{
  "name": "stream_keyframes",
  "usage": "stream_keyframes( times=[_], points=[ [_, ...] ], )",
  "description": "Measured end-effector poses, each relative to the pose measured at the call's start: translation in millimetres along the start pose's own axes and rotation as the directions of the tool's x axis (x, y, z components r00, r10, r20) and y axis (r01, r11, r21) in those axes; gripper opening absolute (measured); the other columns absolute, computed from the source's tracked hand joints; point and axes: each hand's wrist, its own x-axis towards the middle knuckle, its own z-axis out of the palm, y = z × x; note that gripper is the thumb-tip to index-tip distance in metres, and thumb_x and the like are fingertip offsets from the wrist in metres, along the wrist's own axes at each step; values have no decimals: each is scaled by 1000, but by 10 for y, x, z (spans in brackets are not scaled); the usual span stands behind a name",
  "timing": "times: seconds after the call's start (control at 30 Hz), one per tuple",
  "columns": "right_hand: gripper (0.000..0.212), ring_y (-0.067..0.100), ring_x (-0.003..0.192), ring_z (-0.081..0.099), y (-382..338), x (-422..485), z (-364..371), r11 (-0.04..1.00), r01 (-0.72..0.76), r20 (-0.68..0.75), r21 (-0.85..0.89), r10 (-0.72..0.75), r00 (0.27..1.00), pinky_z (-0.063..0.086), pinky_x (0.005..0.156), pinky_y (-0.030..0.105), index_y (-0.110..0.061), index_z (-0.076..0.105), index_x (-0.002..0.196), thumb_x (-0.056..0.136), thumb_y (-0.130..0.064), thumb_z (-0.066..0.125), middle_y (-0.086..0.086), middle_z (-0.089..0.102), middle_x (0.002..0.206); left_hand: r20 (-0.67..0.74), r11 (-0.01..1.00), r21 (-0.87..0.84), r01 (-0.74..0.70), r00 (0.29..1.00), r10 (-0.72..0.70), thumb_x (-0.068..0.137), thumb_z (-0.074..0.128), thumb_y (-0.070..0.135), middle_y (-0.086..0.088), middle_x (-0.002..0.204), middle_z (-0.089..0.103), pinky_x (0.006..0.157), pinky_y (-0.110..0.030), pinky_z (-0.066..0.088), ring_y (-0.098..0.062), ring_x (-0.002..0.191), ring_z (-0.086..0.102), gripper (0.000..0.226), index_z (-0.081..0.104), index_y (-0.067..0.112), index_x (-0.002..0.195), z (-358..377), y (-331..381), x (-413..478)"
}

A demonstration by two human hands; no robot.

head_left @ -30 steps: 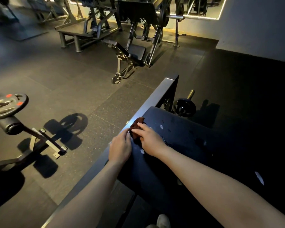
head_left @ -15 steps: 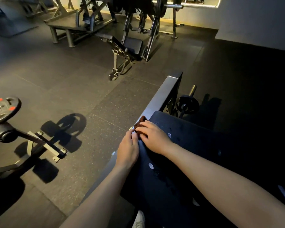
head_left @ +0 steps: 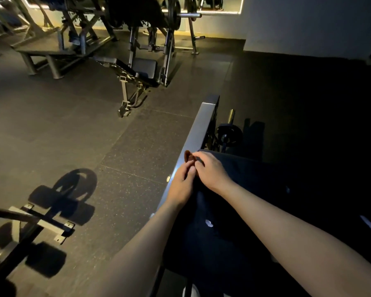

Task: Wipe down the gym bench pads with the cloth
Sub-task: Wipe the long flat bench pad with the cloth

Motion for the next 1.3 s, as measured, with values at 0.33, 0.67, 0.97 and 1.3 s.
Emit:
stream_keyframes(
  times=[0.33, 0.67, 0.97, 1.3],
  points=[
    [38, 24, 127, 51, 56, -28, 68, 994, -77, -111, -82, 67, 992, 37, 105, 32, -18, 57, 136, 104, -22, 37, 6, 57, 138, 60, 994, 99, 44, 997, -50, 100, 58, 28, 8, 126, 65, 103, -29, 49, 2, 111, 60, 31, 63, 24, 130, -6, 86, 345],
    [43, 18, 148, 28, 135, -134, 180, 955, 20, -56, -295, -38, 998, 19, 118, 29, -13, 47, 146, 106, -26, 39, 5, 42, 155, -56, 995, 73, 67, 996, -63, 102, 53, 24, 13, 119, 65, 93, -21, 46, -4, 112, 60, 30, 64, 30, 129, -206, -230, -125],
    [46, 21, 139, 42, 97, 25, 79, 983, -93, -9, -159, 93, 996, 36, 114, 41, -30, 37, 151, 105, -27, 36, 0, 43, 153, 102, 997, -35, 71, 993, -67, 105, 52, 25, 8, 144, 55, 107, -15, 36, -4, 133, 49, 37, 58, 22, 141, 39, 67, 557],
    [45, 14, 152, 13, 140, -329, 286, 938, 33, 1, -346, -35, 999, 22, 120, 37, -25, 39, 151, 107, -32, 34, -2, 27, 163, -4, 997, -27, 74, 997, -74, 103, 55, 22, 26, 113, 66, 86, -4, 45, 21, 100, 57, 27, 66, 34, 125, -193, -68, -83]
  ],
)
